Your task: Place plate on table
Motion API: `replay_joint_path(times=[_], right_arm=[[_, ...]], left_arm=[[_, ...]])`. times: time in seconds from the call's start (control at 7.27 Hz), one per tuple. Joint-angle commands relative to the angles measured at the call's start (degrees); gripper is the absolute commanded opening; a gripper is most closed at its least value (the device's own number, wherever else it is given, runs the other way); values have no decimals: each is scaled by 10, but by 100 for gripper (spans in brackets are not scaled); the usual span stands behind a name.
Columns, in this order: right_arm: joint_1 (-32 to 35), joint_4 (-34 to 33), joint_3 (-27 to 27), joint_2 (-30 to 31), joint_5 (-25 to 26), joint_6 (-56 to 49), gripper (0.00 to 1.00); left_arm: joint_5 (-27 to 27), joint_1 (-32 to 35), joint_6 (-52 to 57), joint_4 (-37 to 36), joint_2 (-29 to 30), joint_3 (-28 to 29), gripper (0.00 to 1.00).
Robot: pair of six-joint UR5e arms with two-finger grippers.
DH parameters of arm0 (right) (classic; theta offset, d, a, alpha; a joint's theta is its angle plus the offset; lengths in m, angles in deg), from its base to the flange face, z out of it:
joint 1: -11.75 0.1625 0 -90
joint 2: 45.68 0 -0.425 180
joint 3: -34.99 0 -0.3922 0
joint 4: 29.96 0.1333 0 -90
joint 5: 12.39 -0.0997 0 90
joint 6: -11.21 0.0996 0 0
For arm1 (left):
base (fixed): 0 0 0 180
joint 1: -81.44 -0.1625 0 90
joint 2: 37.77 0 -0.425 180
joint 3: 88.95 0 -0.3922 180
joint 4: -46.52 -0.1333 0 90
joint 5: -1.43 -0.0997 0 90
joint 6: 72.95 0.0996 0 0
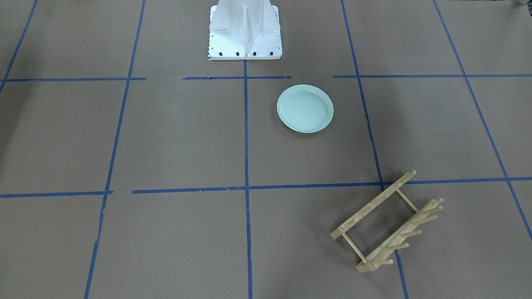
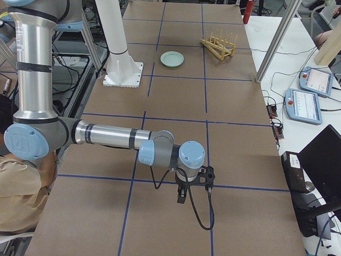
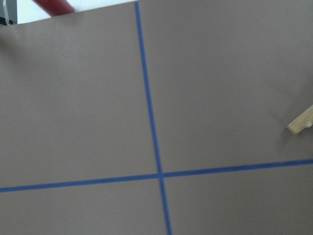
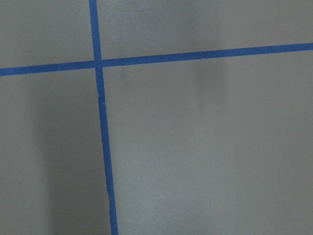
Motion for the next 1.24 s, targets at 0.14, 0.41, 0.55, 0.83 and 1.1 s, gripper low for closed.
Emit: replay_joint_path(times=[0.14,0.41,0.55,0.83,1.1], right_arm=[[0,0,0,0,0,0,100],[0,0,0,0,0,0,100],[0,0,0,0,0,0,100],[0,0,0,0,0,0,100],[0,0,0,0,0,0,100]], left_arm=[[4,21,-31,-62,-87,-26,100],[41,9,-31,-1,-85,-20,100],[80,8,-31,11,-85,-14,100],[149,8,-27,14,-78,10,100],[142,8,-27,27,-78,19,100]])
